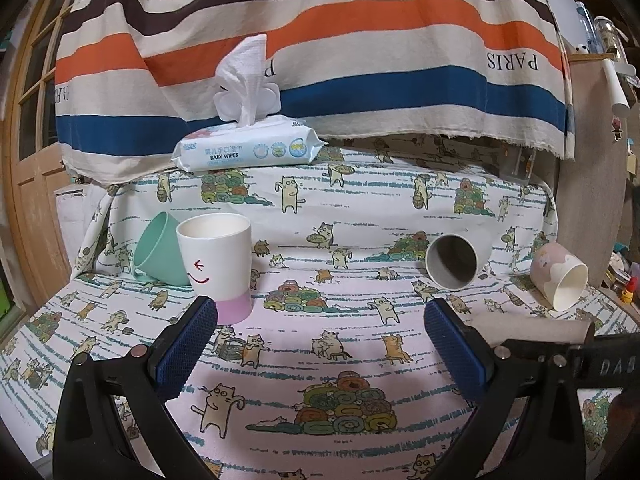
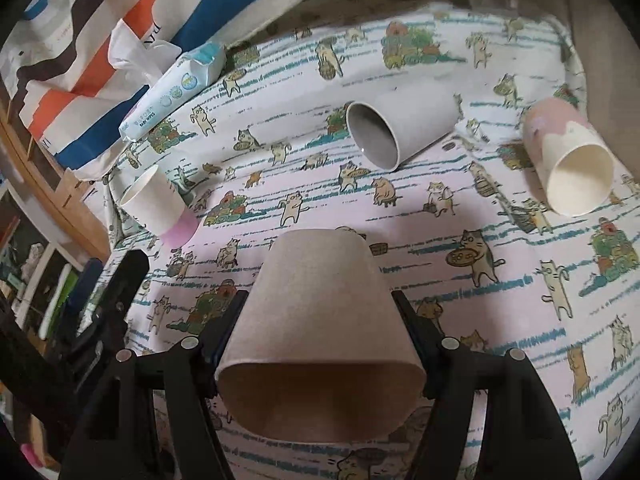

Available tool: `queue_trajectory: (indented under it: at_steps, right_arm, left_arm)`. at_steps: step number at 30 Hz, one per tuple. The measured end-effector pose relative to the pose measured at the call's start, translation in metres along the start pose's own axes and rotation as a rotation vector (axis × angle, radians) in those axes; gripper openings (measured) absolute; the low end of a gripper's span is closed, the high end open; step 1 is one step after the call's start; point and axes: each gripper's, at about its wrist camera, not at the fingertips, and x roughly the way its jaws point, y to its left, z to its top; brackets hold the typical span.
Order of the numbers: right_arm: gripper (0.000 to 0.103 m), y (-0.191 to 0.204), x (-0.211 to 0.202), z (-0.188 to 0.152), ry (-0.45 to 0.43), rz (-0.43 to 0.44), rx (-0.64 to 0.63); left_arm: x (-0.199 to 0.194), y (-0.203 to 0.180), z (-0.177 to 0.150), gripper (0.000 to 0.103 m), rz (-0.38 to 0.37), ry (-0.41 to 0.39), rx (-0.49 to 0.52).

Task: Flip cup upside down
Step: 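Lift the beige cup with the right gripper, set it near the left gripper, open, then move the left gripper down to the beige cup on the table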

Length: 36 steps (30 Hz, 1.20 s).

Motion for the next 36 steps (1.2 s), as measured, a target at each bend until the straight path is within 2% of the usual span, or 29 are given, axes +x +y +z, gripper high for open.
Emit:
queue_trajectory:
  at_steps: [10, 16, 19, 21, 28, 31, 33, 36]
  right_arm:
    - [0.070, 0.002, 0.011, -0.011, 0.037, -0.006, -0.025]
    - [0.071, 0.006, 0.006, -0.013, 0.028, 0.002, -0.049]
    - [0.076, 0.004, -0.002, -0.011, 0.003, 0.013, -0.051]
    - [0.082, 0.003, -0.011, -0.009, -0.041, -0.006, -0.065]
    - [0.090, -0.003, -0.049, 0.001, -0.259, -0.110, -0.144]
    - [0.103, -0.012, -0.060, 0.005, -0.353, -0.135, -0.173]
    - [0.103, -0.020, -0.063, 0.006, -0.405, -0.174, -0.187]
    - [0.103, -0.030, -0.070, 0.004, -0.474, -0.171, -0.216]
  left_arm:
    - [0.002, -0.003, 0.000, 0.103, -0.001, 0.001, 0.007]
    - [0.002, -0.003, 0.000, 0.103, 0.000, 0.000, 0.006]
    - [0.002, -0.003, 0.000, 0.103, 0.000, 0.000, 0.007]
    - [0.002, -0.003, 0.000, 0.103, -0.001, 0.000, 0.007]
    - [0.002, -0.003, 0.000, 0.103, -0.001, 0.000, 0.006]
    - [0.002, -0.003, 0.000, 0.103, 0.000, 0.000, 0.007]
    - [0.002, -0.003, 0.000, 0.103, -0.001, 0.000, 0.006]
    - [0.002, -0.003, 0.000, 0.103, -0.001, 0.000, 0.007]
